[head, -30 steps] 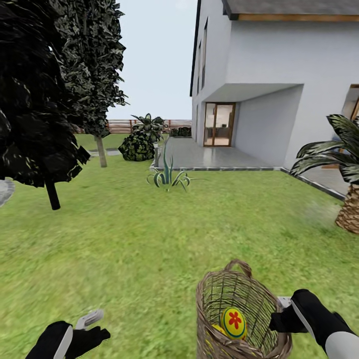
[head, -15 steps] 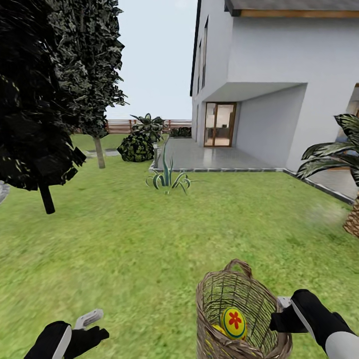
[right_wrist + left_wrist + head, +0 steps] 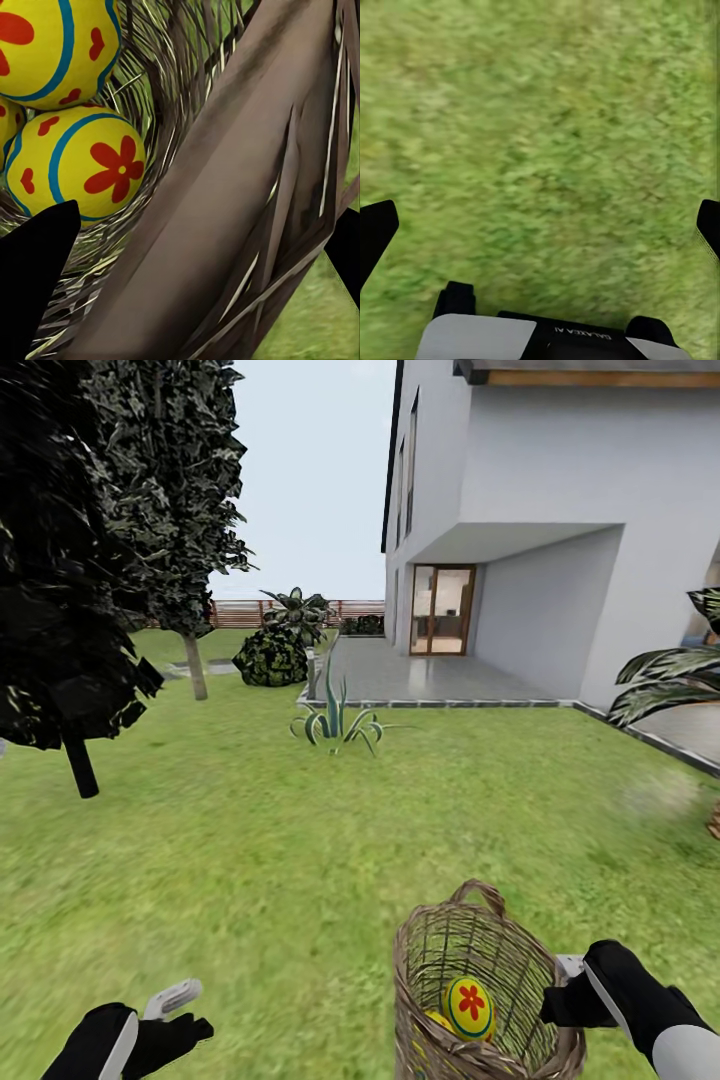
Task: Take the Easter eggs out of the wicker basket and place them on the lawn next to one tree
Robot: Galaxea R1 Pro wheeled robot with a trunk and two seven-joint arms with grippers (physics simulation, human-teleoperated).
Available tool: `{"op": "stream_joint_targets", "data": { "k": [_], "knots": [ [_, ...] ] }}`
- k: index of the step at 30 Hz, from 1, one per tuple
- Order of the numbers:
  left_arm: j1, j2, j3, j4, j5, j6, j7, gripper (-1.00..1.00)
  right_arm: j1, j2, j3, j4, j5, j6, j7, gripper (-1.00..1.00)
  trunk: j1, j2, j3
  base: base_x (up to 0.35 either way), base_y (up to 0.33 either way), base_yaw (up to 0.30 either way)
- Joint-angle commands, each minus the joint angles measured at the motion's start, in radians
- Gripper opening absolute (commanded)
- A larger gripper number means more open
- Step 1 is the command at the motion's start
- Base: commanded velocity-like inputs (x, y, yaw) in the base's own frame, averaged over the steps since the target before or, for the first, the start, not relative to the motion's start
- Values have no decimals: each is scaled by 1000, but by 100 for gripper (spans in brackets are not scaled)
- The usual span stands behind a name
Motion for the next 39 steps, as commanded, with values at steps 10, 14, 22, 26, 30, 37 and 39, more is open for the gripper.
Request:
{"op": "stream_joint_targets", "data": {
  "k": [10,14,22,26,30,37,39],
  "knots": [
    [-1,-2,2,1,7,6,1,100,-1,0,2,-1,0,4,8,-100,1,-1,-1,337,0,30],
    [-1,0,2,1,7,6,1,100,-1,-1,1,-1,0,4,8,-100,1,-1,-1,337,0,247],
    [-1,-2,2,1,7,6,1,100,-1,-1,1,-2,0,4,8,-100,1,-1,-1,337,0,218],
    [-1,-3,1,1,7,6,1,100,-1,-1,1,-2,-1,4,8,-100,1,-1,-1,337,0,9],
    [-1,-4,1,1,7,6,1,100,-1,-1,2,-2,-1,4,8,-100,1,-1,-1,337,0,7],
    [-1,-5,1,1,7,6,1,100,-1,-1,1,-2,-1,4,8,-100,1,-1,-1,337,0,122],
    [-1,-5,1,2,7,6,1,100,-1,-1,1,-1,-1,4,8,-100,1,-1,-1,337,0,2]
  ]
}}
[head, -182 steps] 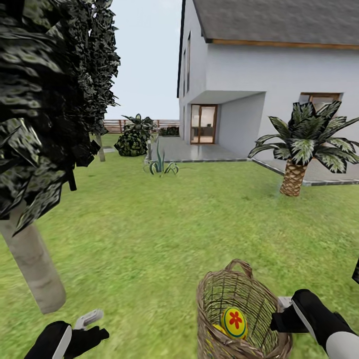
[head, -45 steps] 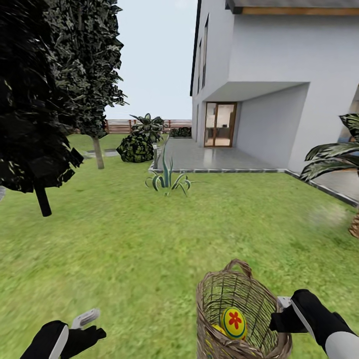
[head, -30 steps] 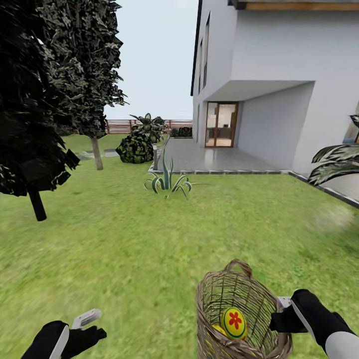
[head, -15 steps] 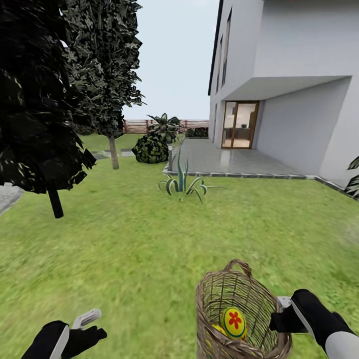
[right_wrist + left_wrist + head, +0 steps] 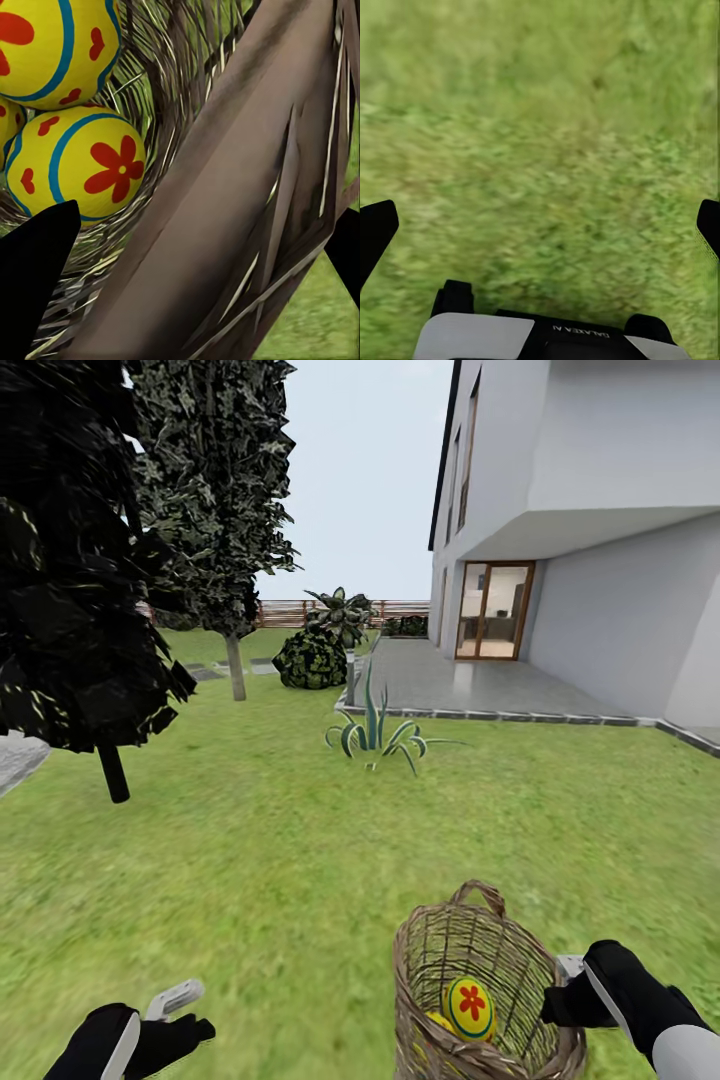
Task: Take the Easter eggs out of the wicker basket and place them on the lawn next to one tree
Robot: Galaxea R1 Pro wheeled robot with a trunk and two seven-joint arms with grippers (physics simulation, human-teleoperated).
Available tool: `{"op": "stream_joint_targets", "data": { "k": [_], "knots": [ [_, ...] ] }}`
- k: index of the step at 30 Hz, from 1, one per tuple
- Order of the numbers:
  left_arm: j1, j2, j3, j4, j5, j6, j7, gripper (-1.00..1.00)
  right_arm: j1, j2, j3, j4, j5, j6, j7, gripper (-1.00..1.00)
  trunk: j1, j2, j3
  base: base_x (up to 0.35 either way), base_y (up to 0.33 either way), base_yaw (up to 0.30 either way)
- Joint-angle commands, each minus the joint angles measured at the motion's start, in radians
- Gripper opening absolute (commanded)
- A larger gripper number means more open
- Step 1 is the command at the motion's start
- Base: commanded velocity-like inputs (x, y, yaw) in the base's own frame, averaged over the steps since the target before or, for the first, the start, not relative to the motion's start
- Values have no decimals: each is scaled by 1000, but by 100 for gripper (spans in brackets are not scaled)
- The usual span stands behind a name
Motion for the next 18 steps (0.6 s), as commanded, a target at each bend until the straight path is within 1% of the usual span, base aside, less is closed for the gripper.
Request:
{"op": "stream_joint_targets", "data": {
  "k": [1,16,18],
  "knots": [
    [-1,0,2,0,7,6,1,100,-1,0,1,-2,-6,5,8,-100,1,-1,-1,337,0,0],
    [-1,-3,2,-2,7,6,1,100,-1,0,2,-2,-5,5,8,-100,1,-1,-1,337,0,1],
    [-1,-3,2,-2,7,6,1,100,-1,0,2,-2,-4,4,8,-100,1,-1,-1,337,0,194]
  ]
}}
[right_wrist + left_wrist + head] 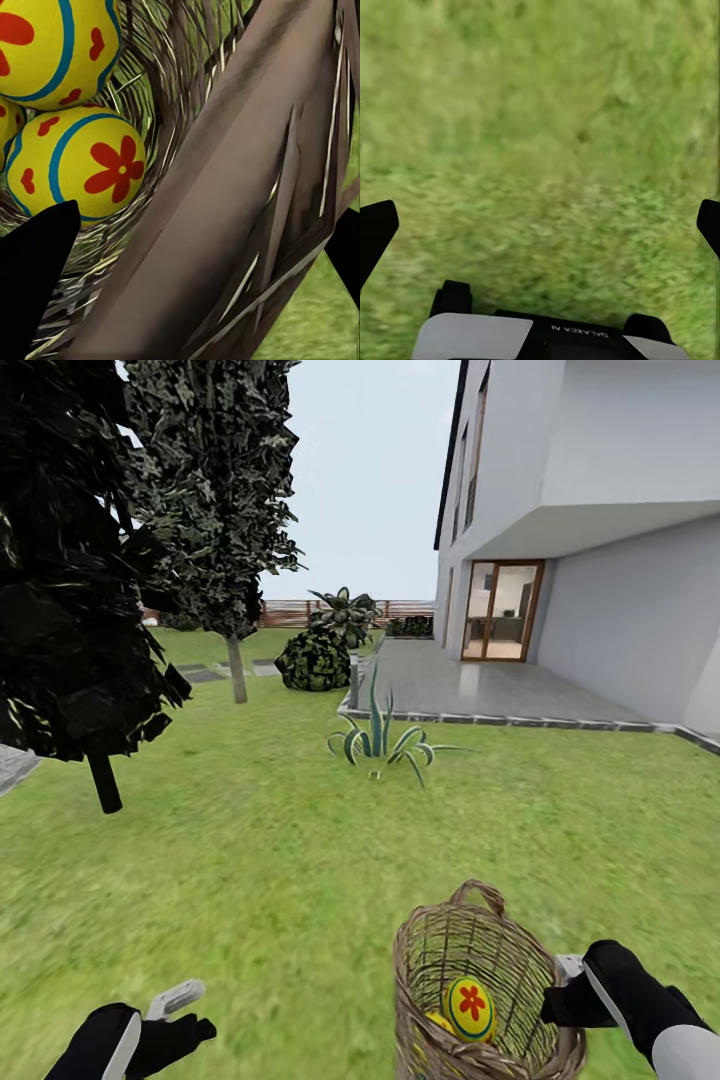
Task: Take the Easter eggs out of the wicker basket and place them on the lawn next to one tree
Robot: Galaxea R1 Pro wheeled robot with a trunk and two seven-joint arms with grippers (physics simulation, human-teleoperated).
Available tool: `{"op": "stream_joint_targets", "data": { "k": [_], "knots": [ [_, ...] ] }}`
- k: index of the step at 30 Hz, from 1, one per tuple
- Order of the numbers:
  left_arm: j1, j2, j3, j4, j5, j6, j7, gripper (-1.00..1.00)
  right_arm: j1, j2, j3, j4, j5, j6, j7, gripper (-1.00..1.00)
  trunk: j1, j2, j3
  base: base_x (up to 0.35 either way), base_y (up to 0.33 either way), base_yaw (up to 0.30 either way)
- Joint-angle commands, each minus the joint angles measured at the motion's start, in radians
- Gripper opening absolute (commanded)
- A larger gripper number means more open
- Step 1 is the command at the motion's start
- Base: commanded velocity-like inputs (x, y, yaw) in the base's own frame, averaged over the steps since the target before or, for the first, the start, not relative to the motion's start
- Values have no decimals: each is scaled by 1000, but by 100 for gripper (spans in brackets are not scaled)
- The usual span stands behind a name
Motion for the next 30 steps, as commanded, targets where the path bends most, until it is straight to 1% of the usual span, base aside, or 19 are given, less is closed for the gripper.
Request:
{"op": "stream_joint_targets", "data": {
  "k": [1,5,22,30],
  "knots": [
    [-1,0,2,0,7,6,1,100,-1,-1,1,-2,-7,6,9,-100,1,-1,-1,337,0,246],
    [-1,0,2,0,7,5,1,100,-1,0,1,-2,-8,6,9,-100,1,-1,-1,337,0,182],
    [-1,0,2,0,7,6,1,100,-1,0,1,-2,-8,6,9,-100,1,-1,-1,337,0,5],
    [-1,1,2,0,7,7,1,100,-1,-1,0,-2,-8,7,9,-100,1,-1,-1,337,0,224]
  ]
}}
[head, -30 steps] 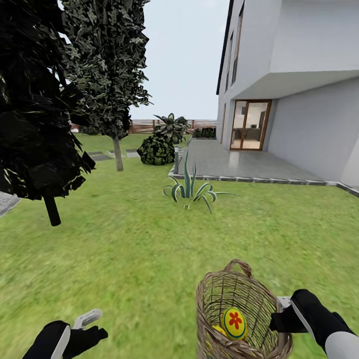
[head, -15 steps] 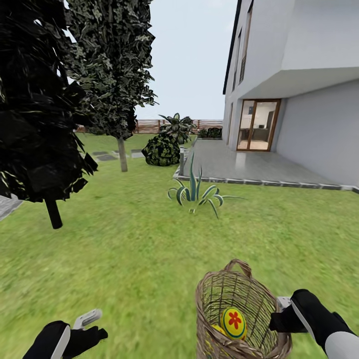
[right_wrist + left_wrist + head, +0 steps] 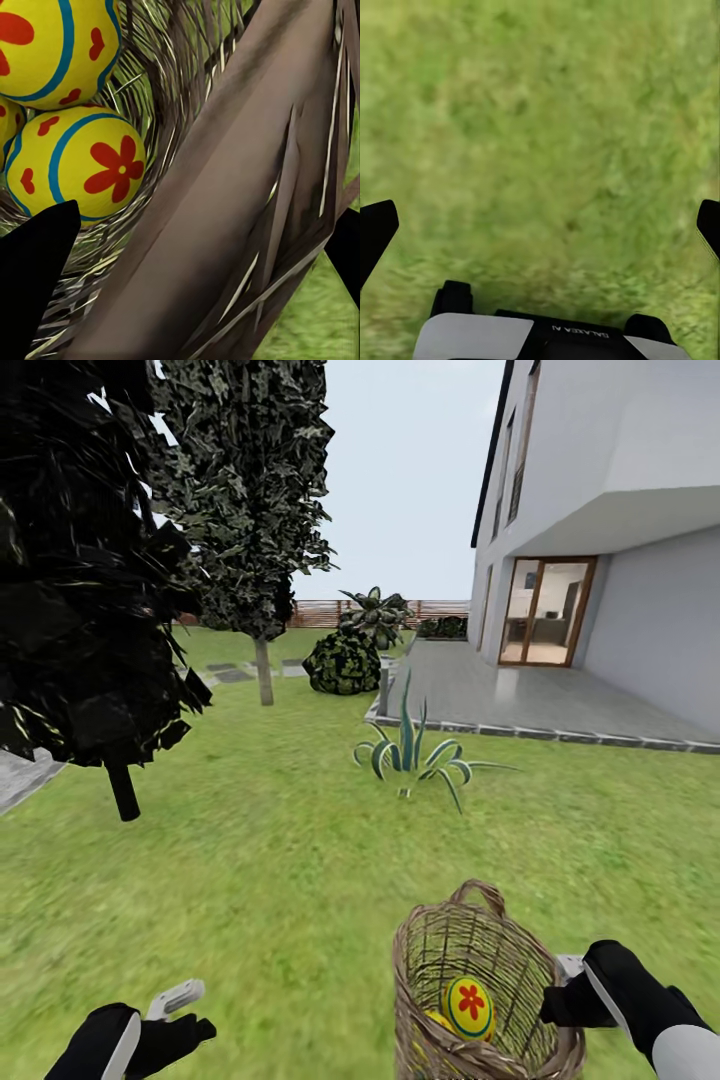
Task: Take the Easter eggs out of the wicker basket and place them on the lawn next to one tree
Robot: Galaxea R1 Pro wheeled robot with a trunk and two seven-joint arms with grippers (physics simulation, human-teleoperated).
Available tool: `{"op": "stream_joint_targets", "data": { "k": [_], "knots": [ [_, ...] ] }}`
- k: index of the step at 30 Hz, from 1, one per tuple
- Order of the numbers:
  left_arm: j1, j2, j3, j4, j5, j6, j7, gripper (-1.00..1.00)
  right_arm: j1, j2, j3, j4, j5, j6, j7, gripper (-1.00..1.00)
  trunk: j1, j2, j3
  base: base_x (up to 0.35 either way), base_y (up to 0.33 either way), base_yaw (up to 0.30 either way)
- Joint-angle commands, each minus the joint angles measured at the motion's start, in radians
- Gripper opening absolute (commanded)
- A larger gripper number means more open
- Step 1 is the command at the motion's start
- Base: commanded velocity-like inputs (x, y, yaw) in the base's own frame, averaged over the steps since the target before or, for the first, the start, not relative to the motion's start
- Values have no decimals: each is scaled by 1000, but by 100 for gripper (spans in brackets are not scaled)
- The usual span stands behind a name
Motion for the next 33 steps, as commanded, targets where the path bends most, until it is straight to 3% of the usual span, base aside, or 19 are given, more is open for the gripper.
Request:
{"op": "stream_joint_targets", "data": {
  "k": [1,33],
  "knots": [
    [-1,0,2,-1,7,6,1,100,-1,-1,1,-2,-1,4,8,-100,1,-1,-1,337,0,43],
    [-1,-2,2,-1,7,6,1,100,-1,-1,1,-2,1,3,8,-100,1,-1,-1,337,0,8]
  ]
}}
